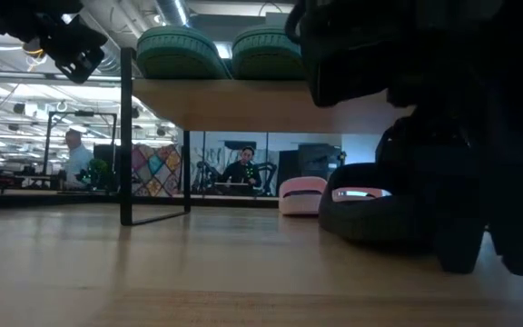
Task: Pick and place slides into the shelf
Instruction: Put the left black slipper under the shelf
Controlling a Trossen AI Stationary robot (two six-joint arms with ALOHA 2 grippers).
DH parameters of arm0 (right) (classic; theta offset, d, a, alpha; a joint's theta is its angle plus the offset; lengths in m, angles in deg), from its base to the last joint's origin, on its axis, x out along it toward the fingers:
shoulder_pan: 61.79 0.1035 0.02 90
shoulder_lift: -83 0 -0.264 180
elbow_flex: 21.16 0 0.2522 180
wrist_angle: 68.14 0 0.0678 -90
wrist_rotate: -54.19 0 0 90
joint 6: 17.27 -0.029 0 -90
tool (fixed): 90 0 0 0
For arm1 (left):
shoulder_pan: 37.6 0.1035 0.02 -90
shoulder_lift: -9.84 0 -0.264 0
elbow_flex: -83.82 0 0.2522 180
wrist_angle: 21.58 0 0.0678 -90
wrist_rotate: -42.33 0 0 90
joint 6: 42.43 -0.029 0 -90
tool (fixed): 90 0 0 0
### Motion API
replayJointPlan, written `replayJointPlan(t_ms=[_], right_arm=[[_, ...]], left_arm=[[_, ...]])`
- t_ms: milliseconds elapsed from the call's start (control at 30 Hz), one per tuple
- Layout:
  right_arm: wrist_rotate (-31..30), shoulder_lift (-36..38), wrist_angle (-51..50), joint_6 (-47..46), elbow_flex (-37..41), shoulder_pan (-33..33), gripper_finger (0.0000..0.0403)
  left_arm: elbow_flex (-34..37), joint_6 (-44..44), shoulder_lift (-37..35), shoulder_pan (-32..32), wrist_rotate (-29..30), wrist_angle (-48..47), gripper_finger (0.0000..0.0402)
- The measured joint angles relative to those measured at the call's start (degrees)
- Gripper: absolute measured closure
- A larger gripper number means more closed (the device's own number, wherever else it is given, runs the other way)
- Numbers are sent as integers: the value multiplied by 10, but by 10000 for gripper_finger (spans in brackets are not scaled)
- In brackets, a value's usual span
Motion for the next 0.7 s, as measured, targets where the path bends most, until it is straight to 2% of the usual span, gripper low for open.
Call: replayJointPlan(t_ms=[400,700], right_arm=[[-41,-1,-50,32,-3,-27,181],[-130,-6,-126,89,-36,-52,190]], left_arm=[[0,0,0,0,0,-16,231],[0,0,0,0,0,-16,231]])
